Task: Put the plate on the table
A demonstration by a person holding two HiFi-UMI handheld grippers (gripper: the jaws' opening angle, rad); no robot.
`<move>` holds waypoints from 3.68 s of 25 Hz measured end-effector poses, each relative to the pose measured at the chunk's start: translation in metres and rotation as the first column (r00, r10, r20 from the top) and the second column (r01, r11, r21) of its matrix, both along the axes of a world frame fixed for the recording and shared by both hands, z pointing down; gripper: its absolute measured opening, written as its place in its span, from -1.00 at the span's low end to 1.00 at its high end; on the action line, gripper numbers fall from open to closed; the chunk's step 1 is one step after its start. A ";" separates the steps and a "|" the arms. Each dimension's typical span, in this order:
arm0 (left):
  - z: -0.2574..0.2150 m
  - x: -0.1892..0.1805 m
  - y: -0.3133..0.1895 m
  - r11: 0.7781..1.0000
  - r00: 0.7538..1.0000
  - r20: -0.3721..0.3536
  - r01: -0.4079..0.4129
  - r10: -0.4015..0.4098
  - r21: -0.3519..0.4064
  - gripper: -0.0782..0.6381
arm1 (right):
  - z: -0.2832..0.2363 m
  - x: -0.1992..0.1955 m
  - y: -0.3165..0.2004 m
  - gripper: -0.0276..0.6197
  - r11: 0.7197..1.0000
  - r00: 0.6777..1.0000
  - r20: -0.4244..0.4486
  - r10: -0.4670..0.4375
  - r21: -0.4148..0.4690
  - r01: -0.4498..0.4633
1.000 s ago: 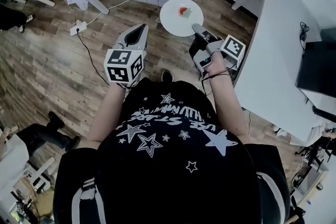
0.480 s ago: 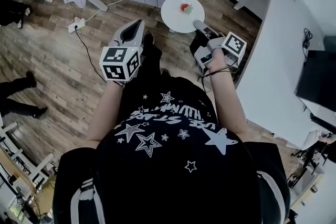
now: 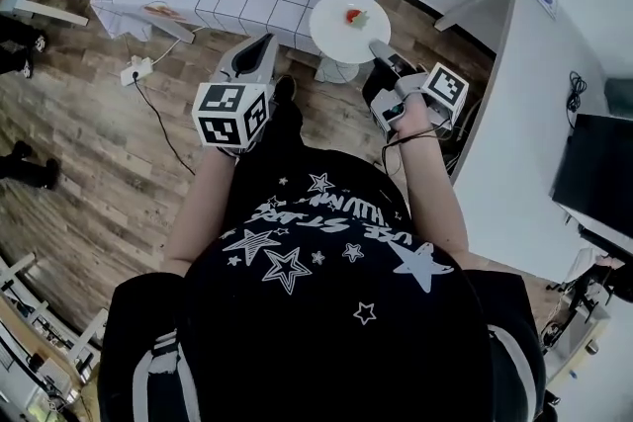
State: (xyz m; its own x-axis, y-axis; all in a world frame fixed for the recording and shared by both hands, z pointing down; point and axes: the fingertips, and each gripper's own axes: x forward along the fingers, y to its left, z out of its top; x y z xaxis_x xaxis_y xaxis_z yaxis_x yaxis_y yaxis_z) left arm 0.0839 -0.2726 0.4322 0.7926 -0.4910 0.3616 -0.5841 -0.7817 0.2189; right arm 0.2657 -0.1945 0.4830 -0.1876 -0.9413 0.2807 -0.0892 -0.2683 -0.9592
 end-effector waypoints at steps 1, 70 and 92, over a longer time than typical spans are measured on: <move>0.001 0.004 -0.010 1.000 1.000 -0.001 -0.002 0.002 -0.005 -0.76 | 0.000 0.004 -0.009 -0.85 1.000 1.000 -0.004 0.002 0.004 -0.002; 0.030 0.077 -0.190 0.982 0.979 0.079 -0.185 0.187 -0.041 -0.76 | 0.076 0.103 -0.127 -0.60 0.909 0.917 -0.384 -0.105 -0.412 -0.068; 0.010 0.056 -0.031 0.993 0.992 0.053 -0.114 0.114 -0.011 -0.76 | 0.023 0.076 -0.017 -0.68 0.978 0.894 -0.426 -0.141 -0.202 0.058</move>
State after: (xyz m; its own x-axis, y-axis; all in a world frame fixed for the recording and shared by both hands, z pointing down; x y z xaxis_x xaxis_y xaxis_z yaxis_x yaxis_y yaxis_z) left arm 0.1398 -0.3039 0.4424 0.8226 -0.3955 0.4085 -0.5023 -0.8421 0.1963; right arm 0.3413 -0.2118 0.5063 -0.0971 -0.8501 0.5176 -0.5222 -0.3992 -0.7536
